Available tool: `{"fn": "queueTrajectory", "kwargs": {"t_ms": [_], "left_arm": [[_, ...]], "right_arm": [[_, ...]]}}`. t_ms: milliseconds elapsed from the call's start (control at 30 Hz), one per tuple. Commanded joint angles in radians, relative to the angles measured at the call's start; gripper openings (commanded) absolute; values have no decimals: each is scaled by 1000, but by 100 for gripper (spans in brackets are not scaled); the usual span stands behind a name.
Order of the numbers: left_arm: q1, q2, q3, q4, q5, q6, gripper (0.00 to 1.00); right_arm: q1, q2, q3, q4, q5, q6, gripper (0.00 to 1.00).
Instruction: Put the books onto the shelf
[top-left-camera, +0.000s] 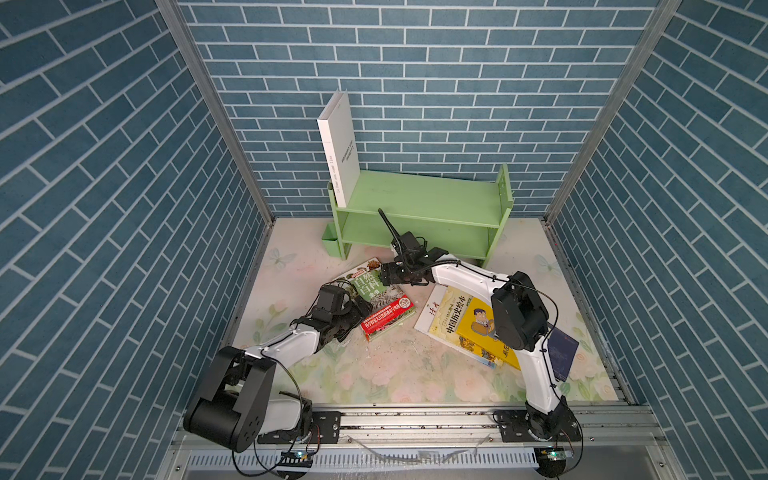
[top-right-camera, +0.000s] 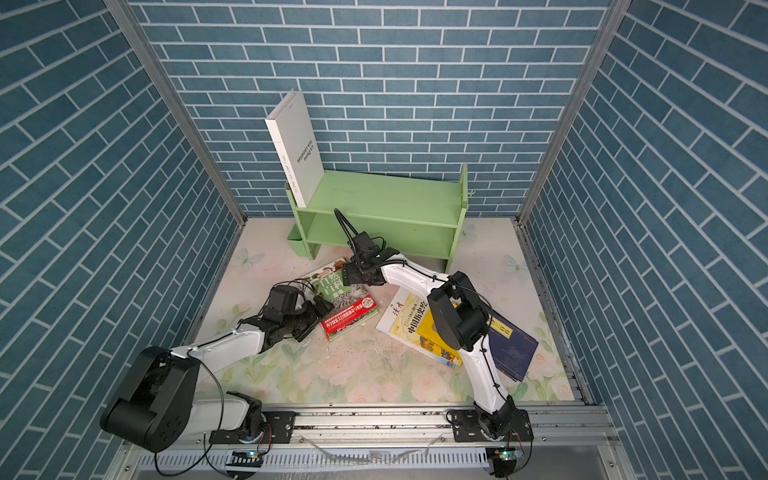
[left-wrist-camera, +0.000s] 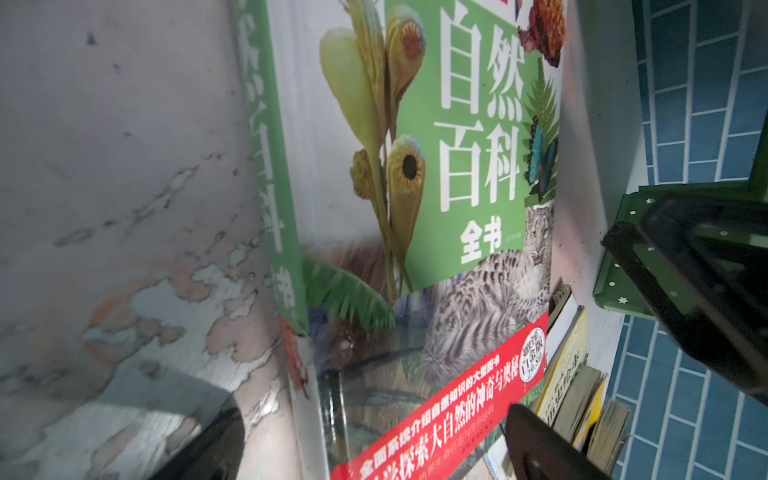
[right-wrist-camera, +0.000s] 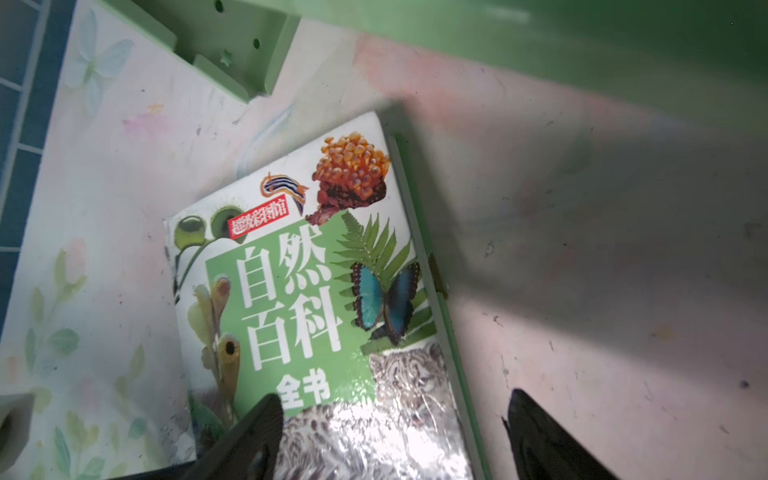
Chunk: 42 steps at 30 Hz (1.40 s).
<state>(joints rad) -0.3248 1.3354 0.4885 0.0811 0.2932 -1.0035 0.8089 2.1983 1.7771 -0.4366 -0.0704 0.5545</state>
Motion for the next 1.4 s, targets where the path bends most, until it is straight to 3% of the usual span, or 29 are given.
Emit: {"fn": "queueTrajectory", "kwargs": {"t_ms": [0,300,500,667,1000,1367], "left_arm": [[4,53,-12,-26,3,-11,100],[4,99,-4,95,43,-29,100],[9,111,-18,400,155,-127,92],[9,0,-19,555,178,-185,92],[10,-185,-42,544,143,-175,95],[12,-37,-104,961,181,-376,90]], "right_arm": [[-1,74,24,-84,22,49,85],[3,91,-62,25,-127,117,79],[18,105,-94,120,-235,176,75],[21,103,-143,177,-286,202,74],[21,91,-191,245,-350,220,73],[21,92,-201,282,-390,232,73]]}}
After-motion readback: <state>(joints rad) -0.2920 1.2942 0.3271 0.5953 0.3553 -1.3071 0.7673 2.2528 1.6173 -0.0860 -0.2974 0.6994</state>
